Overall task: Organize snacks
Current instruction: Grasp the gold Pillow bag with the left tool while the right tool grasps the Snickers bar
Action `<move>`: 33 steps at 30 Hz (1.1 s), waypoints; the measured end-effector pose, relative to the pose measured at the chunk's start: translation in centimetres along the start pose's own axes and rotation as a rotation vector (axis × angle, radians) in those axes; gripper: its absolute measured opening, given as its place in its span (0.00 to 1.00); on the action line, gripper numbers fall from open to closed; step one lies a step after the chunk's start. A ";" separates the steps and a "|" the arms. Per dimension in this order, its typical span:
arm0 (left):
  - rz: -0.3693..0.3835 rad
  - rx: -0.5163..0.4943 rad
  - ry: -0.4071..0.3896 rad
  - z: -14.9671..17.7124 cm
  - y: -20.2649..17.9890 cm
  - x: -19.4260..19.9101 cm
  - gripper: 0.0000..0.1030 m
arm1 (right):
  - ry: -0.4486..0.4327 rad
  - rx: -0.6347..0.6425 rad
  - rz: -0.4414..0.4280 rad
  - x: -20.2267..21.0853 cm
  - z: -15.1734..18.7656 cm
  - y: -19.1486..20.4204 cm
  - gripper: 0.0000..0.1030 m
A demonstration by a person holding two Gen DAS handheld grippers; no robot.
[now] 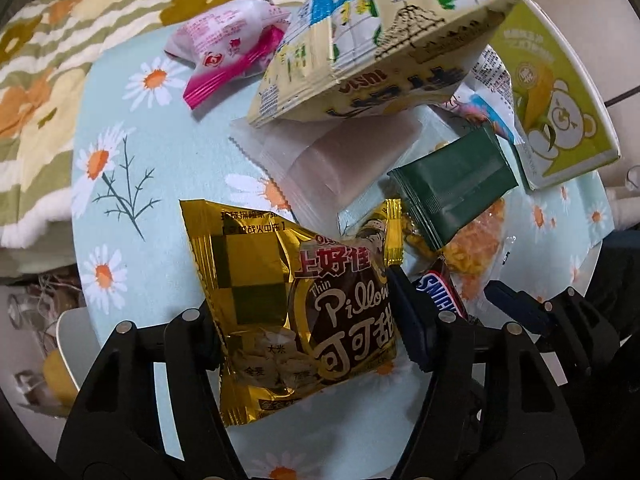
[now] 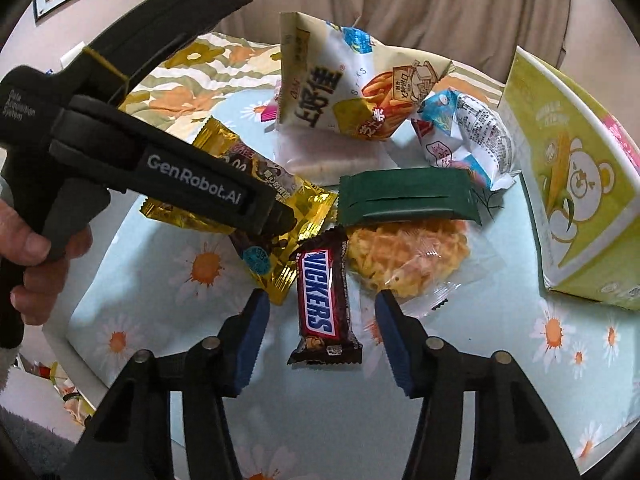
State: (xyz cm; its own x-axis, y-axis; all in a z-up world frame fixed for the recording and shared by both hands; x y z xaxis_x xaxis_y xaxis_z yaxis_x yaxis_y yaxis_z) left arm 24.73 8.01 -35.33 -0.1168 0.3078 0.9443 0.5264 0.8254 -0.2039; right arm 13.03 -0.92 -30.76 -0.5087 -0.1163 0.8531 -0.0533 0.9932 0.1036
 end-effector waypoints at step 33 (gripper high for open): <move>-0.035 0.055 -0.035 0.9 0.9 2.1 0.59 | 0.080 0.166 -0.065 -4.0 -1.1 1.8 0.28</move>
Point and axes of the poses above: each gripper's, at about its wrist camera, not at the fingertips, and x roughly against the way its jaws point, y to its left, z to its underside, the point moved 4 cm from there along -x, roughly the way its jaws point, and after that the axes turned 10 degrees about -x, right-handed, at the moved point
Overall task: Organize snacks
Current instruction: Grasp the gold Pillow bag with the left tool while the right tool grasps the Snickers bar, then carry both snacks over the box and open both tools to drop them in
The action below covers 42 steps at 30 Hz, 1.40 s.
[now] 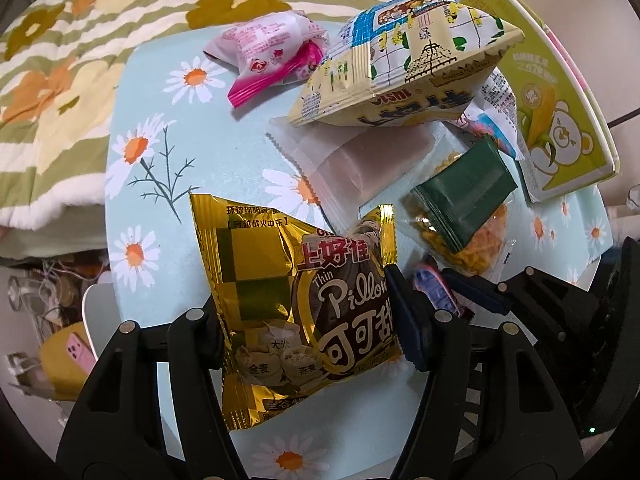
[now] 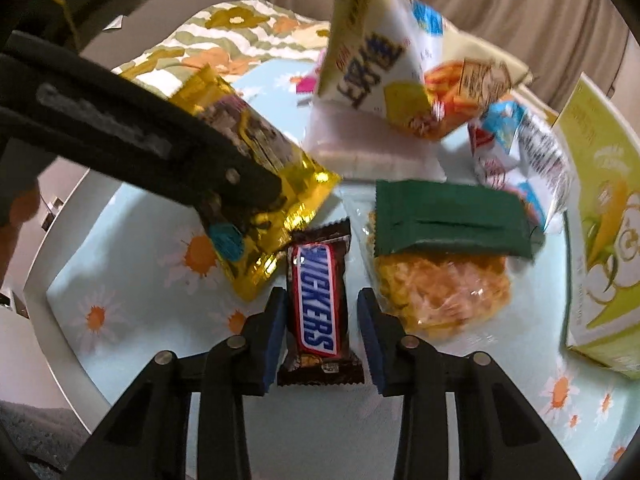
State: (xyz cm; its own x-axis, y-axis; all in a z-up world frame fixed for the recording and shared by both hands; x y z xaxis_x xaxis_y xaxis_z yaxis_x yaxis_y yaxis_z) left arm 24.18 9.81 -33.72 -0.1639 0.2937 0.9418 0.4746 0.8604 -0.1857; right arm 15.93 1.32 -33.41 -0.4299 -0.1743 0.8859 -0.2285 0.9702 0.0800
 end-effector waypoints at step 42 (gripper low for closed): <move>0.072 -0.073 -0.398 -15.0 -14.1 15.3 0.59 | -0.398 -0.313 -0.001 22.0 -9.6 -20.7 0.25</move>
Point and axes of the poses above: each gripper's, at about its wrist camera, not at the fingertips, and x roughly against the way its jaws point, y to its left, z to its underside, the point moved 4 cm from there along -x, roughly the way its jaws point, and after that the axes turned 10 degrees about -x, right-handed, at the moved point
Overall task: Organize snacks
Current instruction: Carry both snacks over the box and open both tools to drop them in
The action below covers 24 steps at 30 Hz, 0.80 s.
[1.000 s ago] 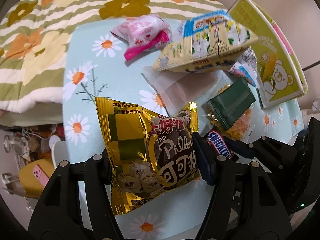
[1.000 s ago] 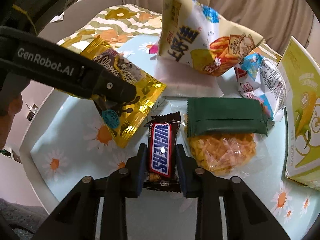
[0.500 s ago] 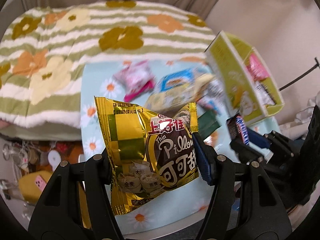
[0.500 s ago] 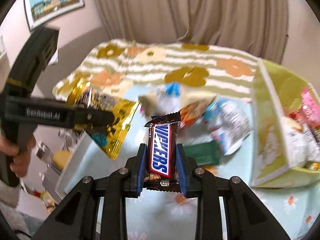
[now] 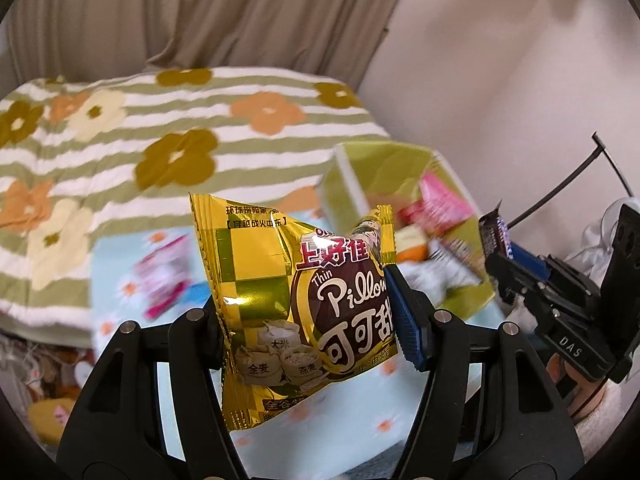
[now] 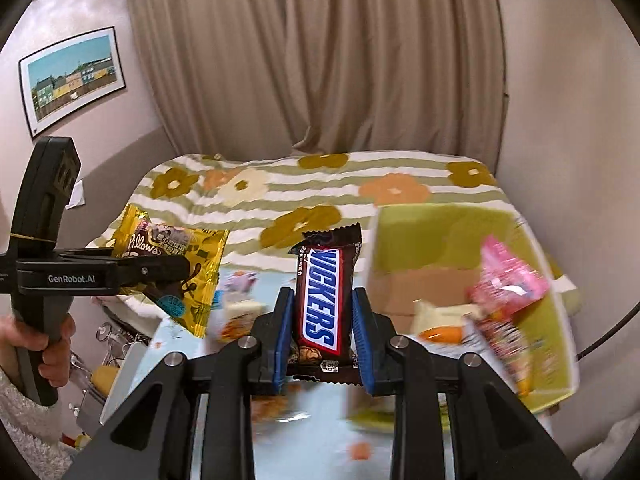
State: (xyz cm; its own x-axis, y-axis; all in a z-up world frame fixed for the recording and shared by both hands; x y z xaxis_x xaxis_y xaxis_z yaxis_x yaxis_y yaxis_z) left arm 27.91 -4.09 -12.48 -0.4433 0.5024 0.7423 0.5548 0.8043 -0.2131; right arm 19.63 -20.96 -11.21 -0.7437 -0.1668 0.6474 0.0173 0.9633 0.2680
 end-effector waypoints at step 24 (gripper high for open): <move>-0.135 -0.032 0.091 -7.3 -10.6 -18.3 1.00 | 0.142 -0.065 0.000 -5.1 -4.4 -16.4 0.25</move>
Point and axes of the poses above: each gripper's, at about its wrist camera, not at the fingertips, and x roughly against the way its jaws point, y to its left, z to its underside, the point moved 4 cm from there along -x, roughly the way its jaws point, and after that the axes turned 10 degrees about -x, right-handed, at the moved point
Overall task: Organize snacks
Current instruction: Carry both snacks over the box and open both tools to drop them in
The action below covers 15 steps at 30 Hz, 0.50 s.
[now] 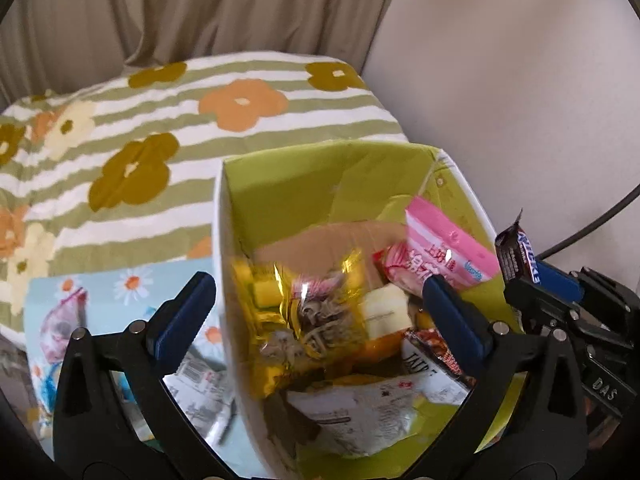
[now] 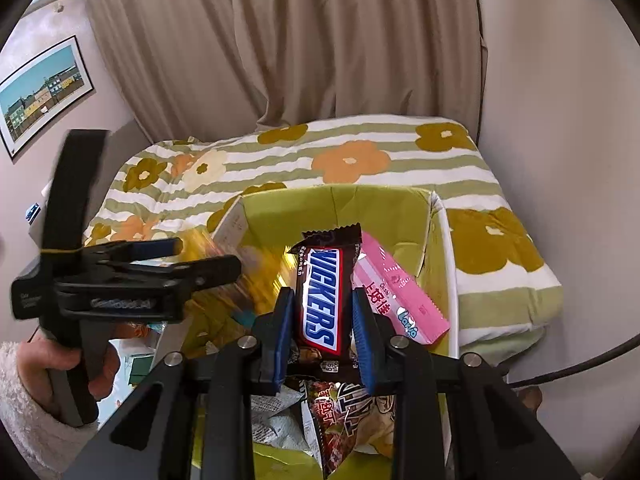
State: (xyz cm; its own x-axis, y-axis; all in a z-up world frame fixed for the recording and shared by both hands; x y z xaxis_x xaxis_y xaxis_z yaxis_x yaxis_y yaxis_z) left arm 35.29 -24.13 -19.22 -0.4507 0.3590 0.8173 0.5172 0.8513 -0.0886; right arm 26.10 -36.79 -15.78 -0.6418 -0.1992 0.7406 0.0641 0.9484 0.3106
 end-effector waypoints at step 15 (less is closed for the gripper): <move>-0.063 -0.020 0.008 4.0 2.6 4.1 1.00 | 0.093 0.056 0.064 -2.9 0.4 0.8 1.00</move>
State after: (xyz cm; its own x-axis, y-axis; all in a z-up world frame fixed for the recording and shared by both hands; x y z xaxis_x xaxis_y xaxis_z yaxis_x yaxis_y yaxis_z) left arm 31.92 -18.97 -18.39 -0.4771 0.3021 0.8253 0.5029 0.8640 -0.0256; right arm 27.69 -35.38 -17.98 -0.5643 -0.1578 0.8104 0.0578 0.9716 0.2294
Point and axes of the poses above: each gripper's, at about its wrist camera, not at the fingertips, and x roughly against the way its jaws point, y to its left, z to its underside, the point moved 4 cm from there along -x, roughly the way its jaws point, and after that the axes turned 10 degrees about -x, right-handed, at the moved point
